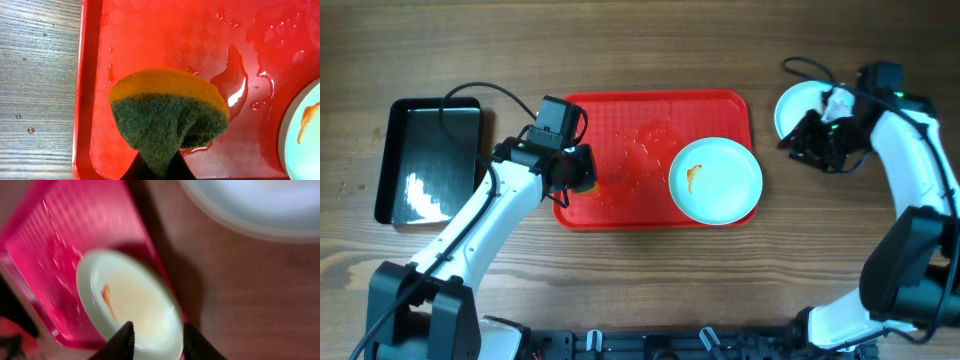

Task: Clean dirty plates on tray and stack at the side
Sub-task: 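Move the right gripper back to the last plate and grip its rim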

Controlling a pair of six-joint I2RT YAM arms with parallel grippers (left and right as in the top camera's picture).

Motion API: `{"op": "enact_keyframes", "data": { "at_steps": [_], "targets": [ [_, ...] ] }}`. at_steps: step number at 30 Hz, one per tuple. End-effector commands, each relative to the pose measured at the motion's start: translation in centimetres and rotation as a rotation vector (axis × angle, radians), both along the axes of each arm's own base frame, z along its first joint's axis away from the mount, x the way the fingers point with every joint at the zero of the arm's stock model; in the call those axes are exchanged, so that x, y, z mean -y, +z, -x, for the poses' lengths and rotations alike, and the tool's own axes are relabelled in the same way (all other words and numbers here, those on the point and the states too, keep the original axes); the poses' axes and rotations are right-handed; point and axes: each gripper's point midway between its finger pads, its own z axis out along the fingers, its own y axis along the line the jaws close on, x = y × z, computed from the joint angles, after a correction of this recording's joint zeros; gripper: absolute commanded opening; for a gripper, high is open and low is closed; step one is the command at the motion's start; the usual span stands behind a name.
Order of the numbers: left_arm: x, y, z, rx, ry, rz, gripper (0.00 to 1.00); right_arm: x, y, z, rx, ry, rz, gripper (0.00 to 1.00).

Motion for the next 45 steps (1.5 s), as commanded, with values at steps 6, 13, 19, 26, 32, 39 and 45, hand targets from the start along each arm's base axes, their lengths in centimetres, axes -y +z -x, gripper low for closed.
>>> {"op": "enact_keyframes", "data": {
  "at_steps": [6, 13, 19, 26, 32, 39, 45],
  "targets": [
    [0.0, -0.3, -0.2, 0.000, 0.014, 0.010, 0.04, -2.5, -3.4, 6.2, -0.247, 0.009, 0.300, 1.00],
    [0.0, -0.3, -0.2, 0.000, 0.014, 0.010, 0.04, -4.7, -5.9, 8.1, -0.283, 0.029, 0.242, 0.46],
    [0.1, -0.2, -0.3, 0.006, 0.014, 0.012, 0.05, -4.5, -6.6, 7.8, -0.275, -0.034, 0.252, 0.33],
    [0.1, -0.2, -0.4, 0.007, 0.014, 0.013, 0.05, -4.9, -7.3, 7.4, -0.251, -0.048, 0.224, 0.16],
    [0.2, 0.0, -0.8, 0.026, 0.014, 0.019, 0.05, -6.9, -7.1, 7.3, -0.216, 0.043, 0.180, 0.04],
    [0.4, 0.0, -0.8, 0.026, 0.011, 0.026, 0.04, -14.1, -6.9, 3.2, 0.021, 0.185, 0.074, 0.04],
    [0.4, 0.0, -0.8, 0.026, 0.011, 0.027, 0.04, -18.9, -8.3, 3.2, 0.040, 0.387, 0.039, 0.11]
  ]
}}
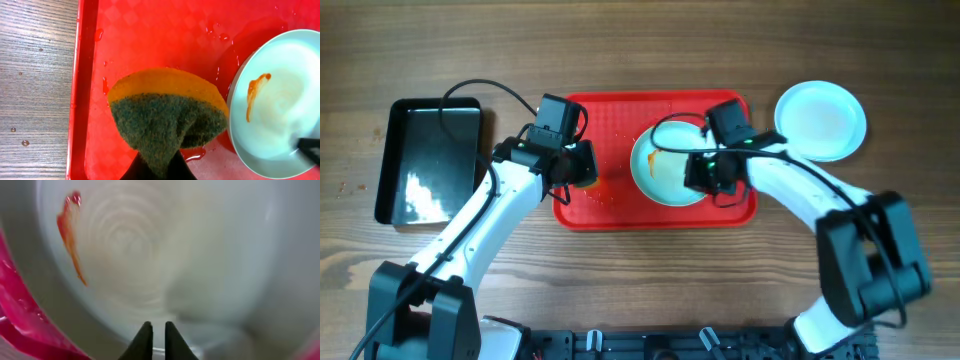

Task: Clean dirty plates on tray and stack at the side
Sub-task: 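Move the right gripper back to the last plate and grip its rim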

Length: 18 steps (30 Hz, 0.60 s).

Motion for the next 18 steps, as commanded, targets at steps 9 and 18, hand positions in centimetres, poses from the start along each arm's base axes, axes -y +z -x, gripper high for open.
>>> {"op": "enact_keyframes", "data": {
  "at_steps": [9, 18],
  "targets": [
    [0.0, -0.4, 0.1, -0.016, 0.011, 0.012, 0.04, 3.8, 9.1, -5.5, 0.097, 0.053, 0.329, 0.77],
    [0.1, -0.4, 0.1, -0.014, 0.011, 0.013, 0.05, 6.7, 6.6, -4.6, 0.019, -0.054, 0.392, 0.44]
  ]
}}
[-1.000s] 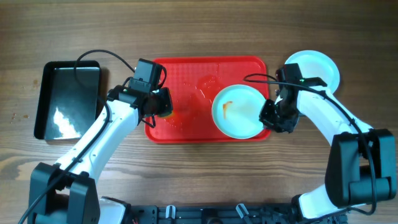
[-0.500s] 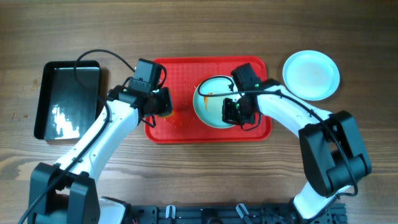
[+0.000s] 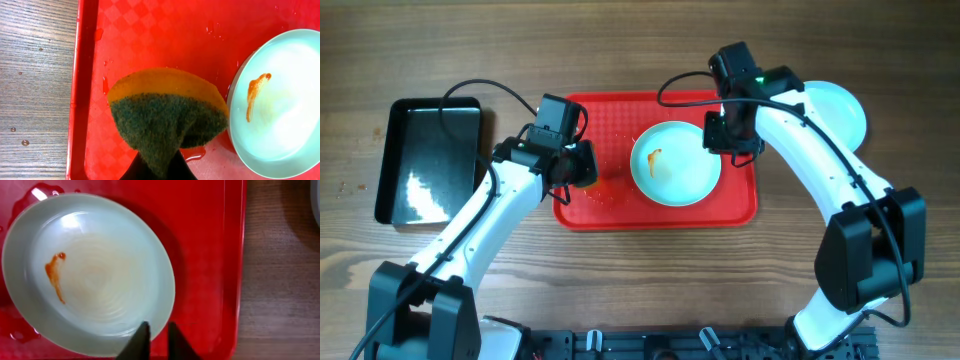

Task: Clean dirty plates on tray and stack at the side
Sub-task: 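Move the right gripper back to the last plate and grip its rim, then scrub the last plate with the left-held sponge while the right gripper holds it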

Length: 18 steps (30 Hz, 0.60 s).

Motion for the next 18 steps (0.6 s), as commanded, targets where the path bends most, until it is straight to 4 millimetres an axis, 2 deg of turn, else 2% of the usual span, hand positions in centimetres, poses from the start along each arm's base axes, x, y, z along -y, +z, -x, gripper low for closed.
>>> {"op": "enact_keyframes", "data": {
  "at_steps": [1, 3, 4, 5, 8, 9, 11, 14, 18],
  "targets": [
    [0.1, -0.4, 0.1, -0.015, 0.011, 0.012, 0.04, 0.9, -2.0, 0.9, -0.036, -0.109, 0.036, 0.51],
    [0.0, -0.4, 0.2, -0.016, 0.010, 0.012, 0.04, 1.4, -3.9, 2.3, -0.077, -0.129, 0.051, 0.93],
    [0.1, -0.4, 0.1, -0.015, 0.010, 0.012, 0.05, 1.5, -4.9, 2.6, -0.079, -0.124, 0.053, 0.94],
    [0.1, -0.4, 0.1, -0.014, 0.011, 0.012, 0.05, 1.4, -6.5, 2.8, -0.064, -0.076, 0.044, 0.86],
    [0.1, -0.4, 0.1, -0.015, 0.010, 0.012, 0.05, 0.0, -8.2, 3.0, -0.047, 0.025, -0.036, 0.69],
    [0.1, -0.4, 0.1, -0.015, 0.010, 0.012, 0.05, -0.3, -8.2, 3.0, -0.046, 0.041, -0.052, 0.67],
    [0.1, -0.4, 0.1, -0.015, 0.010, 0.012, 0.05, -0.5, -8.2, 2.4, -0.023, 0.040, -0.060, 0.49],
    [0.0, -0.4, 0.1, -0.016, 0.010, 0.012, 0.05, -0.7, -9.3, 2.0, -0.025, 0.039, -0.060, 0.47],
    [0.1, -0.4, 0.2, -0.020, 0.009, 0.014, 0.05, -0.6, -13.2, 3.0, -0.118, 0.045, -0.045, 0.16]
  ]
}}
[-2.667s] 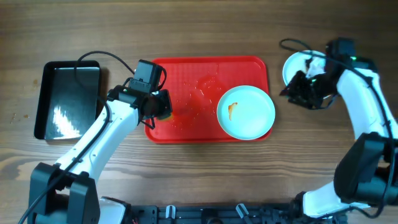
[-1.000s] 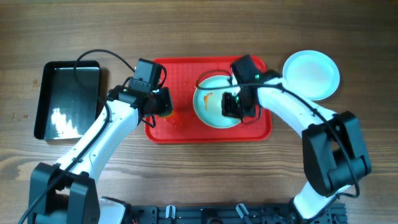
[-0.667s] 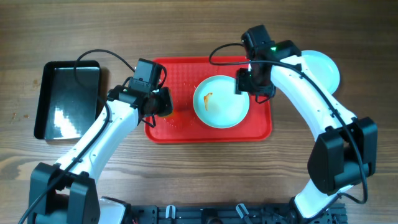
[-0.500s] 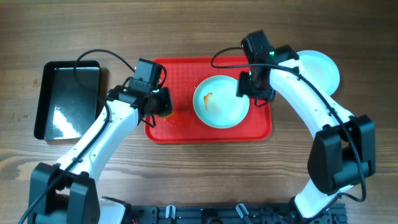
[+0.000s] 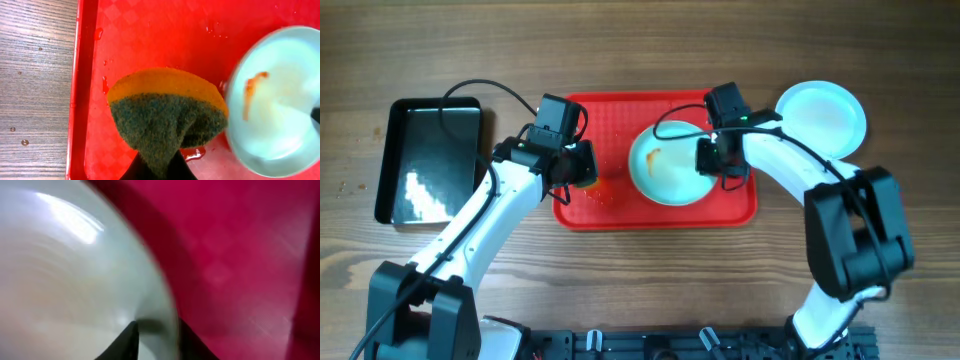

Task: Clean dirty plates on tray and stack at the side
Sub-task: 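Scrub the last plate with the left-held sponge while the right gripper holds it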

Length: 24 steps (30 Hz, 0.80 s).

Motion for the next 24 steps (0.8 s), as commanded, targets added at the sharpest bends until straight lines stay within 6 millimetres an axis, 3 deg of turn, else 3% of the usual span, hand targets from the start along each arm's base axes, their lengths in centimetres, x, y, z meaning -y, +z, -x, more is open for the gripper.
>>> {"op": "enact_keyframes", "data": {
  "at_steps": [1, 8, 12, 17, 24],
  "targets": [
    [0.1, -0.4, 0.1, -0.015, 0.010, 0.014, 0.04, -0.2, -4.4, 2.6, -0.144, 0.038, -0.001, 0.04],
    [0.2, -0.3, 0.0, -0.009, 0.009, 0.021, 0.04, -4.4, -2.1, 0.7, -0.088, 0.170, -0.134, 0.04],
    [1.7, 0.1, -0.2, -0.002, -0.017, 0.091, 0.04, -5.5, -1.8, -0.2, -0.049, 0.139, -0.154, 0.04],
    [3.8, 0.4, -1.8, 0.068, -0.033, 0.132, 0.04, -7.2, -1.1, -0.2, -0.055, 0.134, -0.256, 0.04],
    [8.4, -3.4, -1.4, -0.021, -0.080, 0.233, 0.04, -7.5, -1.1, -1.2, -0.030, 0.081, -0.273, 0.04]
  ]
}}
